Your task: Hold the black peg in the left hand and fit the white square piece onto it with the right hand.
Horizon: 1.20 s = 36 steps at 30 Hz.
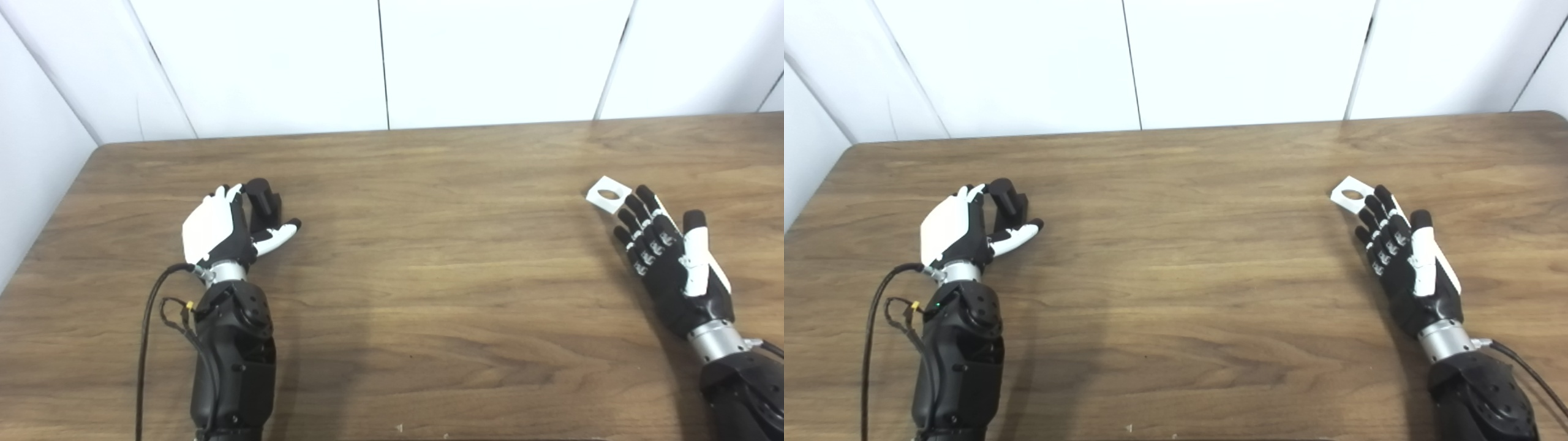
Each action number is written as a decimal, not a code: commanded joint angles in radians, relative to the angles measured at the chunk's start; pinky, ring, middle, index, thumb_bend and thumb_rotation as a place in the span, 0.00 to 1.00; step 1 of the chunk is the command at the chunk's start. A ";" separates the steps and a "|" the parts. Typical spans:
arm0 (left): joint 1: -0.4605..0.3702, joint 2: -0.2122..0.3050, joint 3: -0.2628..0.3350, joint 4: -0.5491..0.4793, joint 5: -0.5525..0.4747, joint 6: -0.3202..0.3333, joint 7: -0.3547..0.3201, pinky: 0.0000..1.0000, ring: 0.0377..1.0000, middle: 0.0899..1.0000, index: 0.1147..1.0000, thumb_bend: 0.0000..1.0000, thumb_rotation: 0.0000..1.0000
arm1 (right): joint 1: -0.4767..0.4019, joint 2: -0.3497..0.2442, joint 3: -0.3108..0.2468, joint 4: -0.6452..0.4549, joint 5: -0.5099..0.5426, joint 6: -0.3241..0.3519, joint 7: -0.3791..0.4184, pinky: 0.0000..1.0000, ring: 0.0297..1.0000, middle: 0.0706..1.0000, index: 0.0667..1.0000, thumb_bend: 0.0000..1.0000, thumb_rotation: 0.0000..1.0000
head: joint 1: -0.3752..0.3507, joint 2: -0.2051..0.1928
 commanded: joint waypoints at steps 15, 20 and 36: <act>-0.065 0.014 0.001 0.043 -0.002 -0.002 0.063 0.99 1.00 0.99 0.87 0.74 0.49 | -0.007 -0.022 -0.007 -0.003 0.020 -0.030 0.046 1.00 1.00 1.00 1.00 0.65 1.00 | 0.002 0.003; -0.082 0.002 0.020 0.064 0.012 -0.002 0.073 0.99 1.00 0.99 0.88 0.73 0.48 | -0.005 -0.027 -0.005 0.005 0.019 -0.044 0.060 1.00 1.00 1.00 1.00 0.67 1.00 | 0.008 0.004; -0.118 -0.028 0.062 0.096 0.046 -0.002 0.075 0.99 1.00 1.00 0.88 0.73 0.46 | -0.004 -0.033 0.003 0.017 0.028 -0.056 0.079 1.00 1.00 1.00 1.00 0.67 1.00 | 0.015 0.007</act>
